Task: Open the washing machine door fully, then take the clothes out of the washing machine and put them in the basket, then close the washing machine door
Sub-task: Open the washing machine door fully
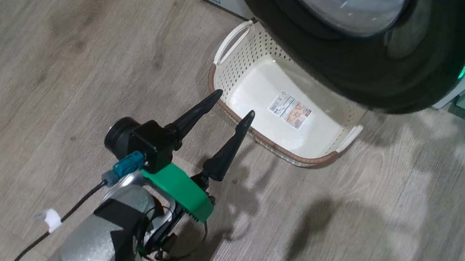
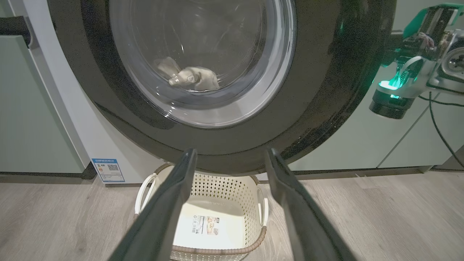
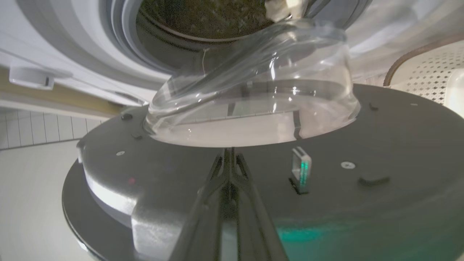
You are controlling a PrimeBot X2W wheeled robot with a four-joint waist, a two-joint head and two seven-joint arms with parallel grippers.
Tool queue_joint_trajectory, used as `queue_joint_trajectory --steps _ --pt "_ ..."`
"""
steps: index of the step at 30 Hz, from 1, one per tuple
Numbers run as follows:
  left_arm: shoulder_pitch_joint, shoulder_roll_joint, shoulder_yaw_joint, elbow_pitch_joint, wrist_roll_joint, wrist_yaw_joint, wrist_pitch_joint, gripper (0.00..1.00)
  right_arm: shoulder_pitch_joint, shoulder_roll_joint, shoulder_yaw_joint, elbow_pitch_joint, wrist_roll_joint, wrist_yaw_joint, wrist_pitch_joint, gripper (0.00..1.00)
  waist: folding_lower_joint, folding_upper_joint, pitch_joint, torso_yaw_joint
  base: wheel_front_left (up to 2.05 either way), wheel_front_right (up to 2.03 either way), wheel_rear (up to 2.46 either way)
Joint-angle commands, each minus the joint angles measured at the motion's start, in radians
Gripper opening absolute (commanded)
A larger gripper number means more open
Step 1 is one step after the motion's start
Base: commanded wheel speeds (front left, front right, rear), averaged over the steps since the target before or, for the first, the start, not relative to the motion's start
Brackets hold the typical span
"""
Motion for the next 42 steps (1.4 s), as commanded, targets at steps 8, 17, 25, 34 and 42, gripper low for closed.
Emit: queue_joint_trajectory --steps 8,17,25,34,42 --pt "0.025 0.013 0.049 -0.021 0.012 -0.003 -0.006 1.00 0.081 0.054 0.058 -0.127 0.033 0.001 0.045 0.00 0.0001 -0.0001 -0.033 -0.005 0.00 0.00 0.00" --pt "0.045 0.013 0.057 -0.011 0.018 -0.008 -0.006 1.00 0.177 0.065 0.164 -0.208 0.082 0.001 0.053 0.00 0.0001 -0.0001 -0.067 -0.003 0.00 0.00 0.00" --pt "0.063 0.013 0.061 -0.003 0.022 -0.010 -0.006 1.00 0.235 0.065 0.305 -0.256 0.174 0.001 0.014 0.00 0.0001 -0.0001 -0.095 0.004 0.00 0.00 0.00" --pt "0.078 0.013 0.062 0.004 0.022 -0.011 -0.006 1.00 0.264 0.065 0.429 -0.287 0.255 0.001 -0.044 0.00 0.0001 -0.0001 -0.119 0.008 0.00 0.00 0.00" --pt "0.085 0.013 0.059 0.005 0.020 -0.007 -0.006 1.00 0.272 0.065 0.473 -0.291 0.287 0.001 -0.074 0.00 0.0001 -0.0001 -0.130 0.007 0.00 0.00 0.00"
